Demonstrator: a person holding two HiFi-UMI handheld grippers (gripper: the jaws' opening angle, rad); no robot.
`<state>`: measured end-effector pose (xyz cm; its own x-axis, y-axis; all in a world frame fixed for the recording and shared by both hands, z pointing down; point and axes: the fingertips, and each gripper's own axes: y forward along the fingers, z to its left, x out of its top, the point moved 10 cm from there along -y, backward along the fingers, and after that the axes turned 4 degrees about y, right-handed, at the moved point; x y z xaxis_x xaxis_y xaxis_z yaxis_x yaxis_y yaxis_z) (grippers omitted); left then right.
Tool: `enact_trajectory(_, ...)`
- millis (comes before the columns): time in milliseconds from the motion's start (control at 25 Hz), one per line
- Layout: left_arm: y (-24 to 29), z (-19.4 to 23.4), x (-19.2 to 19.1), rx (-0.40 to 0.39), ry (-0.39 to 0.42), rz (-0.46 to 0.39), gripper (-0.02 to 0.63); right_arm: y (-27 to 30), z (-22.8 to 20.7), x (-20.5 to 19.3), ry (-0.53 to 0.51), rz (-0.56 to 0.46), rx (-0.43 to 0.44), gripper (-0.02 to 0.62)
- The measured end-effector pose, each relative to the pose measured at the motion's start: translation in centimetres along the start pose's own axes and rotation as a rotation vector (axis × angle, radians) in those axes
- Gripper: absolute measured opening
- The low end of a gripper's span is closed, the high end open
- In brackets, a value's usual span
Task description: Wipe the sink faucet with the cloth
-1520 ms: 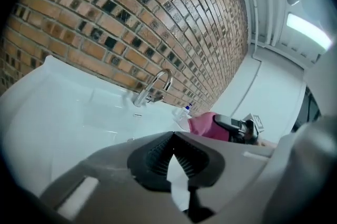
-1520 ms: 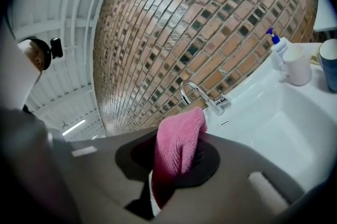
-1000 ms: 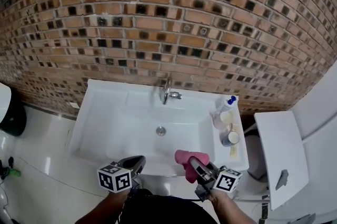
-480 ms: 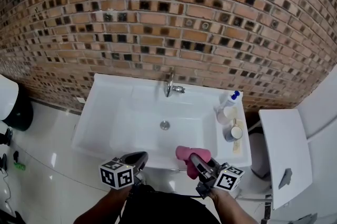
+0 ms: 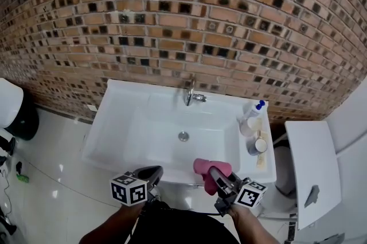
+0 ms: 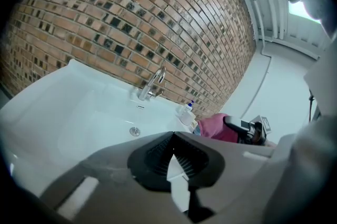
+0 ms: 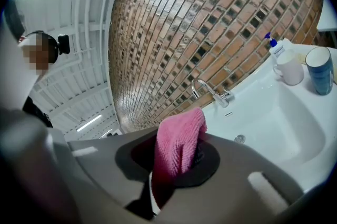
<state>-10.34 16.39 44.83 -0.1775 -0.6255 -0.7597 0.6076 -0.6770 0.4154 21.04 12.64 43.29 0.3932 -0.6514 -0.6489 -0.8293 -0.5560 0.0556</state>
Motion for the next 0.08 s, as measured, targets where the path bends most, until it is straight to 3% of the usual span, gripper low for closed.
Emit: enact_trajectory(80,-0.14,0.2,0.1,0.002,0.003,0.002,0.004,0.29,0.1,0.14,-0.006,-0.002,0.001,0.054)
